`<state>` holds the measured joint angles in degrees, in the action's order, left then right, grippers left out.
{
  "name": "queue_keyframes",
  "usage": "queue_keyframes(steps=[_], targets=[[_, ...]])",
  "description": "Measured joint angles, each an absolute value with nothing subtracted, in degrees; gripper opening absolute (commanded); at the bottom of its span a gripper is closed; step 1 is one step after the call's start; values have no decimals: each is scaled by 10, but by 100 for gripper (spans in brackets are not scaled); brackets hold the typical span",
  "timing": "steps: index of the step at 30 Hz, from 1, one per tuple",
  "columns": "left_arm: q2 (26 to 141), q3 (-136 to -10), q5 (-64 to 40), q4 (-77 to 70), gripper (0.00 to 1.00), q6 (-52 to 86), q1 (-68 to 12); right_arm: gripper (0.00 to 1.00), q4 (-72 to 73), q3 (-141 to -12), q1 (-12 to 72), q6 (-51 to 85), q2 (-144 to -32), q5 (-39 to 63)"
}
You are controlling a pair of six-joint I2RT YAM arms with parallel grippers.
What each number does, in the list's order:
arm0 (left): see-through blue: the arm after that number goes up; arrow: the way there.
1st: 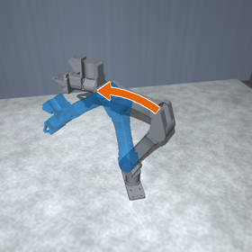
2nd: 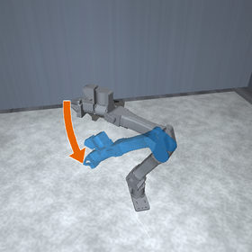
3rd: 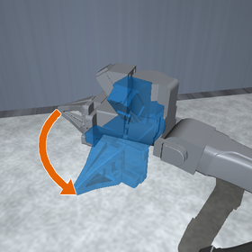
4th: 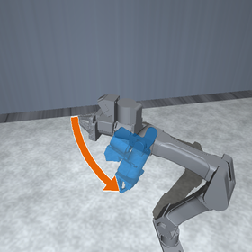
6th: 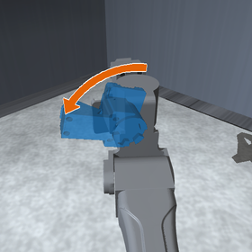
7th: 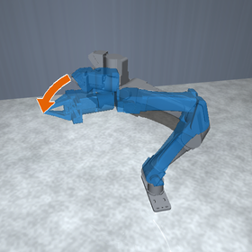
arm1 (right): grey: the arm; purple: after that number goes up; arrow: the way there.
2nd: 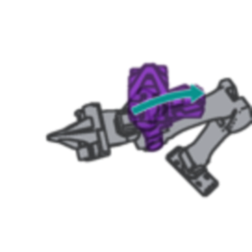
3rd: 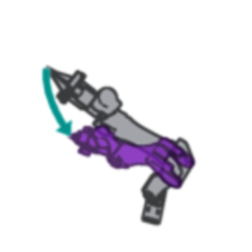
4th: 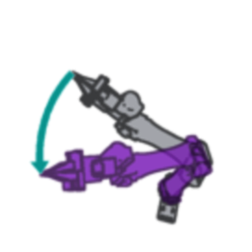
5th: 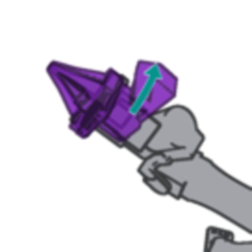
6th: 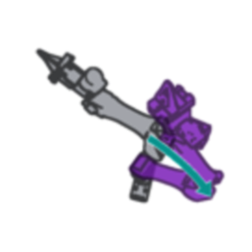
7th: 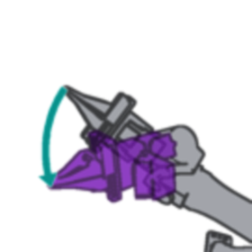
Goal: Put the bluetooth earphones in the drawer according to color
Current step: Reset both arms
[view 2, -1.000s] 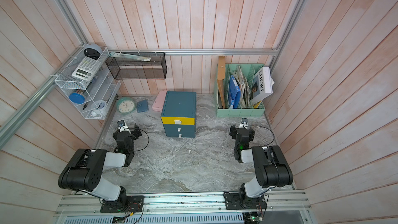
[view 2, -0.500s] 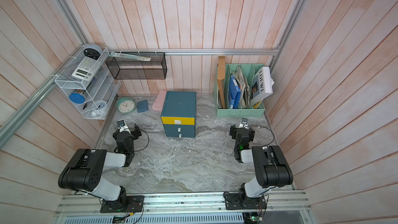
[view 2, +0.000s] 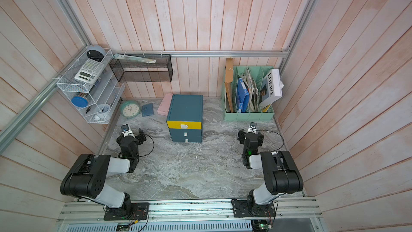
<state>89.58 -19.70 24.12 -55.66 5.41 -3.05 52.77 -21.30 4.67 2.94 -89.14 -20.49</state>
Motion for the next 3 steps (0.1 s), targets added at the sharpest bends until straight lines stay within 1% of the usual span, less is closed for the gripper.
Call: queue_keyframes(steps=[3], targets=[[896, -197, 243, -557, 100, 54, -30, 98, 528, -213, 47, 29, -891, -205]])
